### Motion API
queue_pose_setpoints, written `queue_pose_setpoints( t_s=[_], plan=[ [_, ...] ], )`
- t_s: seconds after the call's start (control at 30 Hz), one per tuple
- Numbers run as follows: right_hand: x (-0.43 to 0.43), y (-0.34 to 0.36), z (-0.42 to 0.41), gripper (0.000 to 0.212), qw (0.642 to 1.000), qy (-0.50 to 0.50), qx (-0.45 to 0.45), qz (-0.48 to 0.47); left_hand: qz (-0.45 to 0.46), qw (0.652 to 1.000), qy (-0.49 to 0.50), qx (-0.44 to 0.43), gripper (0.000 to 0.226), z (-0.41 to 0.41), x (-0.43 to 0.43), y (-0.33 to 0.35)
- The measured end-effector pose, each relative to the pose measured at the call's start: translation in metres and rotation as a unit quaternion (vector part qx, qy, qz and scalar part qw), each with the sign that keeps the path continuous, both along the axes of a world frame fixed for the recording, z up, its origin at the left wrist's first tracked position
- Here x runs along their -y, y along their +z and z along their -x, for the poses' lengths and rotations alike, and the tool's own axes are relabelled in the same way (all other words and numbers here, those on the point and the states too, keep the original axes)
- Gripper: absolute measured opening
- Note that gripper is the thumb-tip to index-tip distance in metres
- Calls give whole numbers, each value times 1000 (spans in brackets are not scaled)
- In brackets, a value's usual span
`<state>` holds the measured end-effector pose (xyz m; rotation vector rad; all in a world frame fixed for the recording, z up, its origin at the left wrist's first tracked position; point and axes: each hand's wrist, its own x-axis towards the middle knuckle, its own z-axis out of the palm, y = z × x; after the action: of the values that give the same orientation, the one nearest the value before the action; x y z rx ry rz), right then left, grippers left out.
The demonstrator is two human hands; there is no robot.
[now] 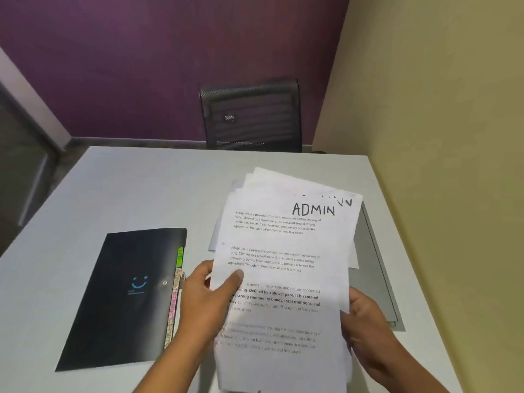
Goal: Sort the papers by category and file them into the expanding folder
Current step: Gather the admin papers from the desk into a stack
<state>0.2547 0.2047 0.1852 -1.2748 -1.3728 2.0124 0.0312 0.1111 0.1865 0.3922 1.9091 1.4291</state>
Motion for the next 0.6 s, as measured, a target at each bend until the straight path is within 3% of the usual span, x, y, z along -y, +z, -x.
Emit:
queue_pose_setpoints(
  t_s=[0.07, 0.17, 0.33, 0.47, 0.6],
  plan=[
    [1, 3, -5, 27, 1000, -4, 12, -8, -23, 999, -27, 34, 17, -3, 5, 3],
    [0, 6, -9, 13, 999, -35, 33, -10, -41, 998, -50, 15, 27, -13, 14, 3],
    [0, 13, -15, 16, 994, -37, 62, -82, -66, 994, -60, 63, 75, -19, 24, 2],
    [-2, 11, -17, 10, 994, -54, 47, -79, -68, 989, -96, 93, 42, -23, 27, 7],
    [-3, 11, -17, 38, 992, -68, 43, -96, -53, 988, -95, 106, 31, -28, 31, 10]
  ],
)
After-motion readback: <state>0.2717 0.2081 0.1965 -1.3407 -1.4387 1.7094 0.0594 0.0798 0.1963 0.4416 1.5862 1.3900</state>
